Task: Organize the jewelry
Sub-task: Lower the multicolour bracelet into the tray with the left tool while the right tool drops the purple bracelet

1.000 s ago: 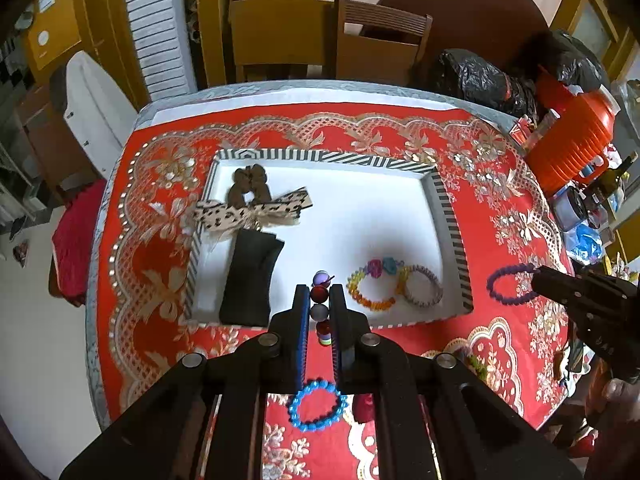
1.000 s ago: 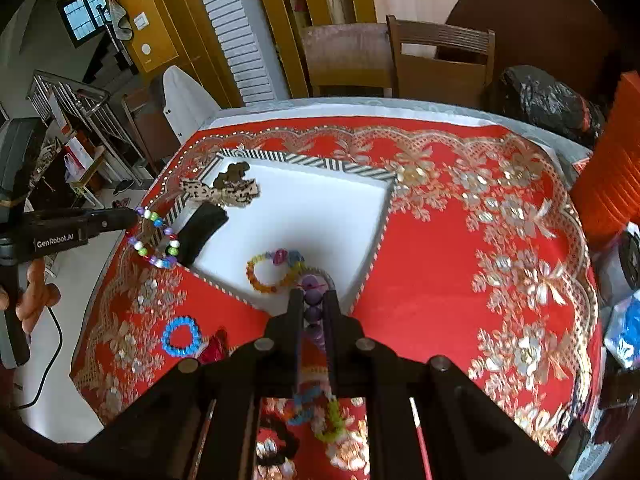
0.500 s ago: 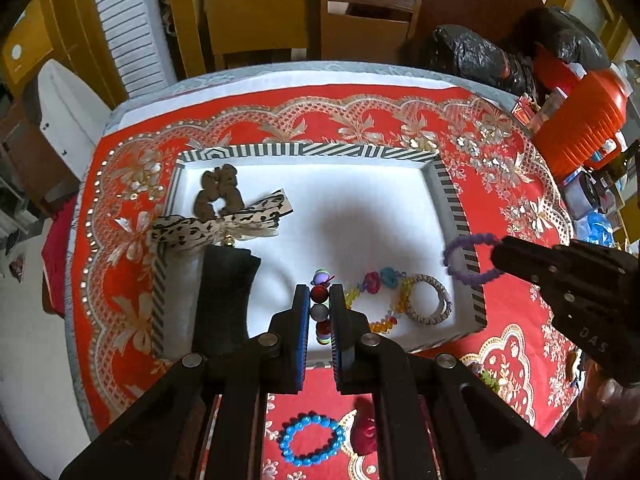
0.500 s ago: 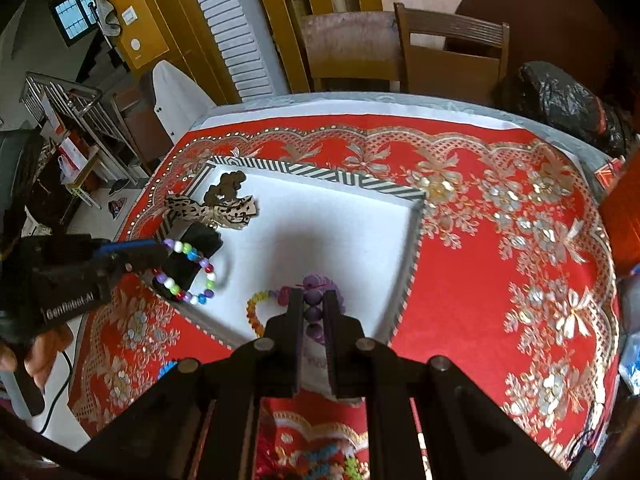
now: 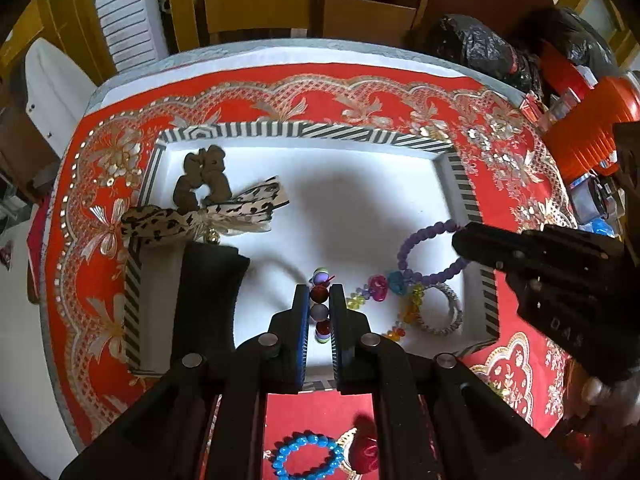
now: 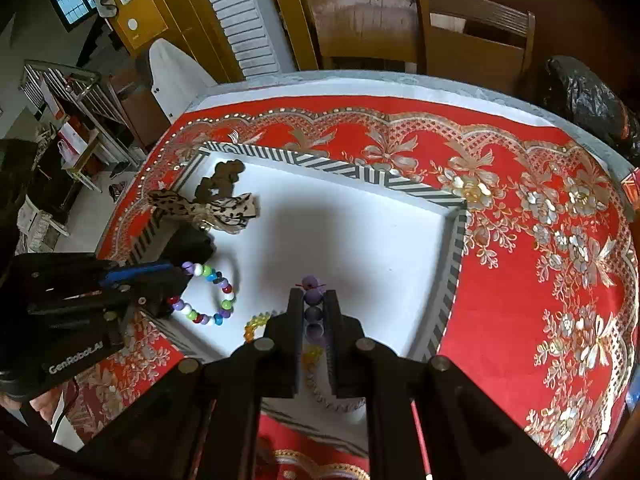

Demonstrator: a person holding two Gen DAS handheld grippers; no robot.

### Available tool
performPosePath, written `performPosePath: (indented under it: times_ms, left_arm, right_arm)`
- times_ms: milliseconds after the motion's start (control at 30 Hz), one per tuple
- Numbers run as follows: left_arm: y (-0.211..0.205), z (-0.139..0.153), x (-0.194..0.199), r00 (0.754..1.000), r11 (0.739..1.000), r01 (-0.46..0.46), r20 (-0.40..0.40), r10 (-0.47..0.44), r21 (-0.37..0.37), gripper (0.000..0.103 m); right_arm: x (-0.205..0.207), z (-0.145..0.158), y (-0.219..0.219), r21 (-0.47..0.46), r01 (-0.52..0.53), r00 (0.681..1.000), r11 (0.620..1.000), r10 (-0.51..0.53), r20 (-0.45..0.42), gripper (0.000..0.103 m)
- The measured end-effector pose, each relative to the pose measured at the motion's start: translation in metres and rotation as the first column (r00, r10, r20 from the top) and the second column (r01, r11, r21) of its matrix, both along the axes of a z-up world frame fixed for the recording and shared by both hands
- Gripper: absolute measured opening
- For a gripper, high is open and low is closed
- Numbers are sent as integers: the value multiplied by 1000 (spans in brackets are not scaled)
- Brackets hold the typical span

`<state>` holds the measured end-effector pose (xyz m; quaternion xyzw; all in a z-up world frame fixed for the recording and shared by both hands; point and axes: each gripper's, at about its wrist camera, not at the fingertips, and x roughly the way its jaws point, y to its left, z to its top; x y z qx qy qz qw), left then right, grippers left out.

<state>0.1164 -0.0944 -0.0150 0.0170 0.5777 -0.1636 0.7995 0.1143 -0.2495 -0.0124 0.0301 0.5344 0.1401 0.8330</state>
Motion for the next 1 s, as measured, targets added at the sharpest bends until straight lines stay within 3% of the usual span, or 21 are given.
performPosePath:
  times_ms: [367, 533, 633, 667, 733, 867, 933, 1000]
  left_arm:
    - [31, -38, -2, 995, 995, -76, -66, 80, 61, 0]
    - [32, -45, -5, 993, 991, -96, -64, 101, 88, 0]
    - [37, -47, -2, 987, 990, -127, -88, 132, 65, 0]
    - [39, -48, -1, 985, 989, -138, -95, 143, 57, 0]
    - [42, -47, -1, 982, 987, -159, -98, 162, 37, 7]
    - [44, -39, -5, 982, 985, -171, -82, 172, 23, 9]
    - [43, -33, -9, 984, 985, -170, -58, 171, 29, 9]
    - [40, -24, -15, 985, 985, -168, -29, 169, 30, 9]
  right_arm:
    - [31, -48, -24, -168, 65, 997, 984, -72, -37, 9]
    - [37, -61, -29, -177, 79, 995, 981, -89, -50, 9]
    - [37, -65, -33, -132, 98, 993, 986, -106, -54, 11]
    - [36, -65, -33, -123, 104, 992, 987, -111, -55, 16]
    - [32, -63, -37, -92, 118, 991, 989, -124, -56, 18]
    - [18, -46, -44, -13, 138, 990, 990, -138, -22, 20]
    - [9, -34, -46, 25, 135, 991, 991, -135, 2, 27]
    - [-4, -16, -47, 66, 133, 990, 989, -136, 43, 45]
